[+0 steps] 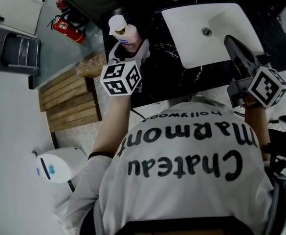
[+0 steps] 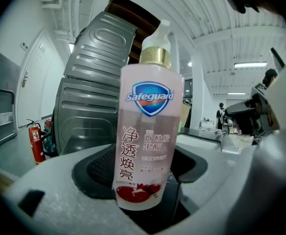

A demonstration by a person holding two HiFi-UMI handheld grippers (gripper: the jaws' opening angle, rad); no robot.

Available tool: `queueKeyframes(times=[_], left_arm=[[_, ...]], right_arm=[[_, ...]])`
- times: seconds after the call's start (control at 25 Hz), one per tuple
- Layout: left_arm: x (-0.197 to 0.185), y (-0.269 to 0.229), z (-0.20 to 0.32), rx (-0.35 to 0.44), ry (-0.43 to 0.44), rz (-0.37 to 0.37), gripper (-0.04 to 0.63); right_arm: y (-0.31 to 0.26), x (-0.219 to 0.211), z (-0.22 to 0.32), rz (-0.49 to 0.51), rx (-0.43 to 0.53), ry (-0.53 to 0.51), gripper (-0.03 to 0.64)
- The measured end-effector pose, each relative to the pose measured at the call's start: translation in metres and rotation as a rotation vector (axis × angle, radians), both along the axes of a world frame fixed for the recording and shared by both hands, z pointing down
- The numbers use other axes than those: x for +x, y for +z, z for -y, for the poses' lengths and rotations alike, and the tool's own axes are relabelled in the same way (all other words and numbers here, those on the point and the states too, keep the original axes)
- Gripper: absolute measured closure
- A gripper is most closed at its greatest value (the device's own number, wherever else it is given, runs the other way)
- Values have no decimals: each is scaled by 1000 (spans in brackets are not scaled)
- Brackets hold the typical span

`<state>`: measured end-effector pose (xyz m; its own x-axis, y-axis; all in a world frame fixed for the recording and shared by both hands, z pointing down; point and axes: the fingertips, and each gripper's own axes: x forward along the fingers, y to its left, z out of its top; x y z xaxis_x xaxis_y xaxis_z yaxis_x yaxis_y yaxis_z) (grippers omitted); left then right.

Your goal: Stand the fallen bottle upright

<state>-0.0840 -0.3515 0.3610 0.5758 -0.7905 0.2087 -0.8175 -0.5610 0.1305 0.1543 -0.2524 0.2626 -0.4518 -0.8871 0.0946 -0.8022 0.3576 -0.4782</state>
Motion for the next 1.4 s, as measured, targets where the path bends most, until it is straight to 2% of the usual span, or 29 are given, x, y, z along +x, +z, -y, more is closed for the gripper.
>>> queueKeyframes(times=[0.52,0.72,1.04,1.16,1.4], left_arm=[[-2,11,-1,-9,-28,86,278],[0,12,0,-18,-36,94,278],[-2,15,0,-44,-51,99,276],[-1,16,0,-73,-55,116,276],[-1,17,0,-96,-69,123,272]], right_arm=[[7,6,-5,-14,-21,21,592],[7,3,-3,-11,-27,-3,592],[17,27,-11,-49,-87,30,592],[9,29,-12,-28,-67,1,592],[14,43,-20,-41,-102,-23,592]])
